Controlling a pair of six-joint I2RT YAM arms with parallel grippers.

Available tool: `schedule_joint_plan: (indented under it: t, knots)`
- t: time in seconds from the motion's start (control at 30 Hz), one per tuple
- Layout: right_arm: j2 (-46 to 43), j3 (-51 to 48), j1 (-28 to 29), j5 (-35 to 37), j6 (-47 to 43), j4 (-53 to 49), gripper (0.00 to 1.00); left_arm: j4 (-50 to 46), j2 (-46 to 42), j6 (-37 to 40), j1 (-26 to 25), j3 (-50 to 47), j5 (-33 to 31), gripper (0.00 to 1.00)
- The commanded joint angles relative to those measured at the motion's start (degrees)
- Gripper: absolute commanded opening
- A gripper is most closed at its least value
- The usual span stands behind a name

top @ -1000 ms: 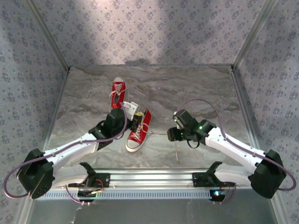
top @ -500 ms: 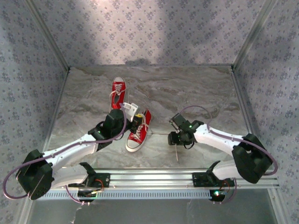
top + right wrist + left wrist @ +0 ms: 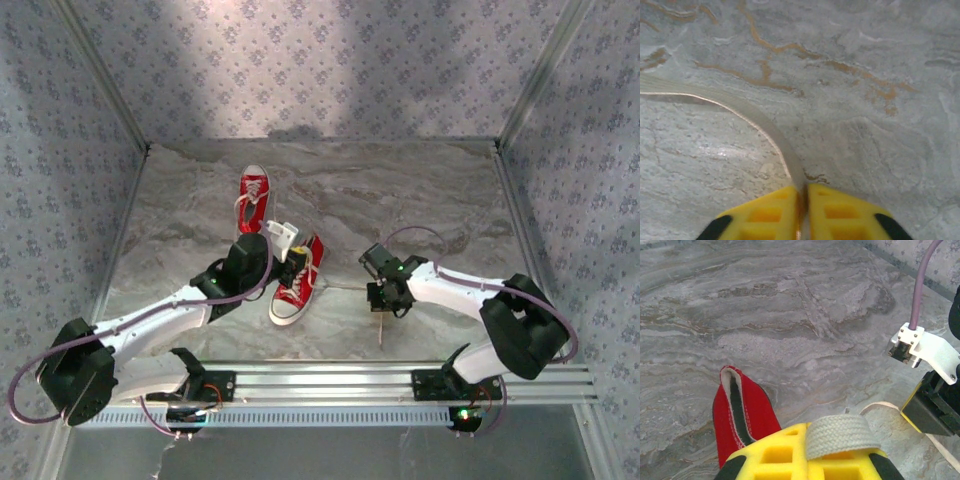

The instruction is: Tie the shoes

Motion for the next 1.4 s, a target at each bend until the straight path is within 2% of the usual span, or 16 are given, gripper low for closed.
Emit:
schedule_joint_plan:
  t: [0.0,0.1,0.3,0.47,0.6,0.87,0.97,1.27,1.37]
  knots:
    - [-4.4,-0.5,0.0,-1.5,0.3,2.6,0.06,-1.9,1.1,-0.5,0.1,3.8,2.8,0.00]
    - [-10.3,0.9,-1.1,-0.6,0.3,2.1,0.00,-2.7,1.6,-0.6,0.1,4.7,3.8,0.00]
    - [-19.7,5.4,-5.7,-1.9,0.3,0.8,0.00,-3.8,2.3,-0.9,-0.1,6.5,4.3,0.00]
    - [-22.8,9.7,-9.3,-6.3,-2.5,-0.8,0.00,-4.8,4.6,-1.1,-0.3,9.0,5.1,0.00]
    - [-24.3,11.7,-9.7,-9.8,-4.4,-1.6,0.00,-8.1,8.8,-3.3,-0.3,13.9,4.8,0.00]
    - [-30.9,6.2,-10.1,-16.5,-4.0,0.5,0.00,-18.9,22.1,-7.7,-0.3,28.5,4.3,0.00]
    - [-32.2,3.7,-9.9,-16.5,-3.8,1.0,0.00,-20.0,25.7,-7.9,-0.4,31.1,6.9,0.00]
    - [-32.8,2.1,-9.9,-15.8,-7.6,4.3,0.00,-19.9,27.6,-7.7,-0.4,32.5,10.4,0.00]
    - [-32.3,2.4,-10.4,-13.3,-8.1,4.3,0.00,-19.3,27.3,-6.7,-0.4,31.9,12.9,0.05]
